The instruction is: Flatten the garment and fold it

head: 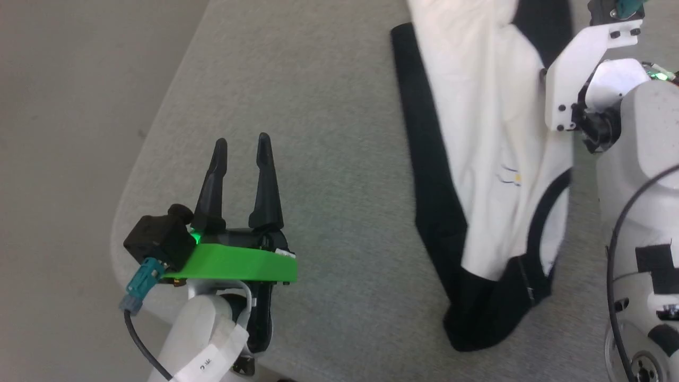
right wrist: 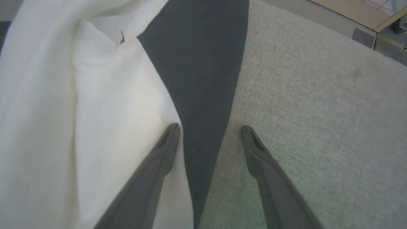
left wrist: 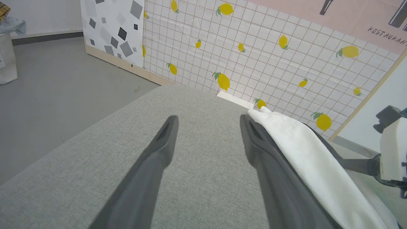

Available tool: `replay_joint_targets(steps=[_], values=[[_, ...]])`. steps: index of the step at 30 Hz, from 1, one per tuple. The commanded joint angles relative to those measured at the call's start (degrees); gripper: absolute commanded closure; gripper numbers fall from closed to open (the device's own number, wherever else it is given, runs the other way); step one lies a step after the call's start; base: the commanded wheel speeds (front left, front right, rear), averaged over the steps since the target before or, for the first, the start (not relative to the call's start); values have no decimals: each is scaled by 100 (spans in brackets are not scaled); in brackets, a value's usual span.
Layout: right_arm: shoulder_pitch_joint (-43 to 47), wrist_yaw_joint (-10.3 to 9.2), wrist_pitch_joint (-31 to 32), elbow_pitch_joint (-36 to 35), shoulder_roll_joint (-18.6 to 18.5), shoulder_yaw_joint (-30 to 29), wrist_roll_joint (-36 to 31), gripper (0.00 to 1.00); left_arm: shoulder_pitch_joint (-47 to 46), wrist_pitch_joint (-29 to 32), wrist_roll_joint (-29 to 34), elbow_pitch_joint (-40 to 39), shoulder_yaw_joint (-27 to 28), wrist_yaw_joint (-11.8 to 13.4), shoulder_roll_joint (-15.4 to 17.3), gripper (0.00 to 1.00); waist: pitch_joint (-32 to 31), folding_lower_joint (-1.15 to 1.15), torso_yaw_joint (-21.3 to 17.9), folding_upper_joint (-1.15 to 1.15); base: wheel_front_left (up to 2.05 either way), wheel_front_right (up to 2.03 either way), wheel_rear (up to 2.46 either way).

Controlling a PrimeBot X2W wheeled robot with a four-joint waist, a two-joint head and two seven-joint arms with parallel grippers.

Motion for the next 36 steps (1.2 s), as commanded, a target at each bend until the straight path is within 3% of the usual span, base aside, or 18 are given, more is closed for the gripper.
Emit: replay_joint_targets(steps=[1,2,3,4,5,8,17,21,26,31,36], values=[[-115,-9,147,65,-4,-25,-106,0,-98,-26,-33,-28,-7,45,-13,0,290,-1,301,0,0,0,0],[-159,-9,319,130,2,-45,-144,0,-99,-26,-39,-31,-16,55,-13,0,296,-1,311,0,0,0,0],[-195,-9,473,177,9,-84,-152,51,-101,-26,-44,-31,-21,65,-13,0,300,-1,313,0,0,0,0],[-206,-9,583,205,13,-83,-175,71,-104,-26,-44,-31,-27,78,-13,0,294,-1,309,0,0,0,0],[-202,-9,652,218,17,-42,-200,100,-101,-26,-41,-33,-27,96,-13,0,275,-1,293,0,0,0,0],[-146,-9,223,14,15,2,-155,100,-84,-26,3,-19,22,122,-13,0,217,-1,193,0,0,0,0],[1003,-9,-2692,-966,-33,44,397,100,122,-26,408,112,280,-18,-13,0,-454,-1,-522,0,0,0,0],[1872,-9,-3252,-1783,-51,-76,601,100,303,-26,619,195,434,-111,-13,0,-856,-1,-951,0,0,0,0],[3143,-9,-3085,-3421,10,-604,643,100,547,-26,826,261,649,-220,-14,0,-1300,-1,-1514,0,0,0,0],[4401,-9,-2266,-5001,83,-1351,584,100,724,-26,933,293,780,-299,-14,0,-1527,-1,-1995,0,0,0,0],[5310,-9,-1271,-5456,96,-2098,971,100,752,-26,954,370,812,-371,-14,0,-1596,-1,-2275,0,0,0,0]])
